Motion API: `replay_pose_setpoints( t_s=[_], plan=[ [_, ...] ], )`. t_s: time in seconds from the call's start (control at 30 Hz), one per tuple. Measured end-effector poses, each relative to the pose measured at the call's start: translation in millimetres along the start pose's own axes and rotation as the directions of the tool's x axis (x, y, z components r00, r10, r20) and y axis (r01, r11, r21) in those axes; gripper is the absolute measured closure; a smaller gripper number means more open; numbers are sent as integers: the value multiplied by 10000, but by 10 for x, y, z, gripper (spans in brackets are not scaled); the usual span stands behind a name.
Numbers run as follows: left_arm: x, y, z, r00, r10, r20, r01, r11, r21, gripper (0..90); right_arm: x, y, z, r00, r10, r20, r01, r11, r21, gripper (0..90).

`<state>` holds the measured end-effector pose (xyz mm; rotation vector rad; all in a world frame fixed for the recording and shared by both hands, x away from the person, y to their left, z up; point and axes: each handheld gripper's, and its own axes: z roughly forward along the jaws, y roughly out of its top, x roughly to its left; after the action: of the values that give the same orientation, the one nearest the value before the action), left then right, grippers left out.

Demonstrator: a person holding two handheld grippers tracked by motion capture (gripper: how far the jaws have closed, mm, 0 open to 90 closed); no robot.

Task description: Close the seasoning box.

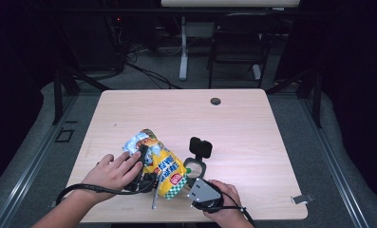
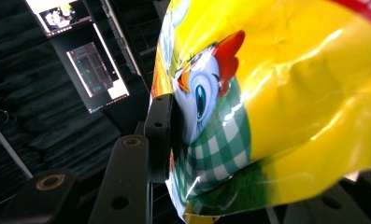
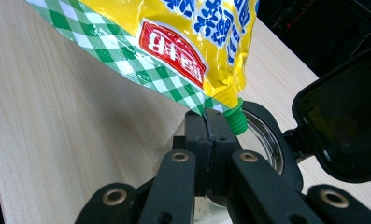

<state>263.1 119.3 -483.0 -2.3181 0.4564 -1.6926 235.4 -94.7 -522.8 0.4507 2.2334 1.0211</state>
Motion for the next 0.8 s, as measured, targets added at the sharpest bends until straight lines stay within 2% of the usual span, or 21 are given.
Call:
replay_pose_setpoints(
  t_s=[0.1, 0.13, 0.33, 0.37, 0.4, 0.6, 0.63, 0.73, 0.77, 0.8],
  plan=[
    [9, 5, -6, 9999, 72, -97, -72, 10000, 16, 653, -1, 0, -2, 10000, 10, 26, -10, 10000, -3, 899],
    [-2, 5, 3, 9998, -30, 179, 29, 10000, 23, 655, -3, -1, -3, 10000, 8, 36, -8, 10000, 1, 900],
    [7, 16, -7, 9999, 68, 86, -68, 10000, 7, 659, -13, -14, 10, 10000, 50, 61, -50, 10000, 18, 900],
    [22, 19, -14, 9999, 113, 74, -113, 9999, -4, 660, -14, -16, 11, 10000, 50, 63, -51, 10000, 33, 900],
    [28, 20, -22, 9997, 212, -138, -212, 9998, -7, 661, -16, -18, 11, 10000, 78, 56, -78, 10000, 22, 900],
    [39, 25, -33, 9995, 323, 21, -323, 9995, -15, 675, -15, -21, 15, 9999, 102, 48, -102, 9999, 28, 900],
    [53, 30, -41, 9987, 501, -12, -501, 9987, 14, 678, -14, -22, 16, 9999, 100, 53, -100, 9999, 34, 900],
    [66, 36, -47, 9979, 654, -27, -654, 9979, 17, 685, -16, -23, 15, 9999, 96, 48, -96, 9999, 46, 900],
    [62, 37, -48, 9974, 705, -156, -705, 9975, 15, 686, -16, -25, 17, 9999, 118, 38, -119, 9999, 19, 900],
    [62, 36, -48, 9973, 727, -51, -727, 9974, 9, 687, -17, -26, 17, 9999, 121, 18, -121, 9999, 13, 900]
  ],
)
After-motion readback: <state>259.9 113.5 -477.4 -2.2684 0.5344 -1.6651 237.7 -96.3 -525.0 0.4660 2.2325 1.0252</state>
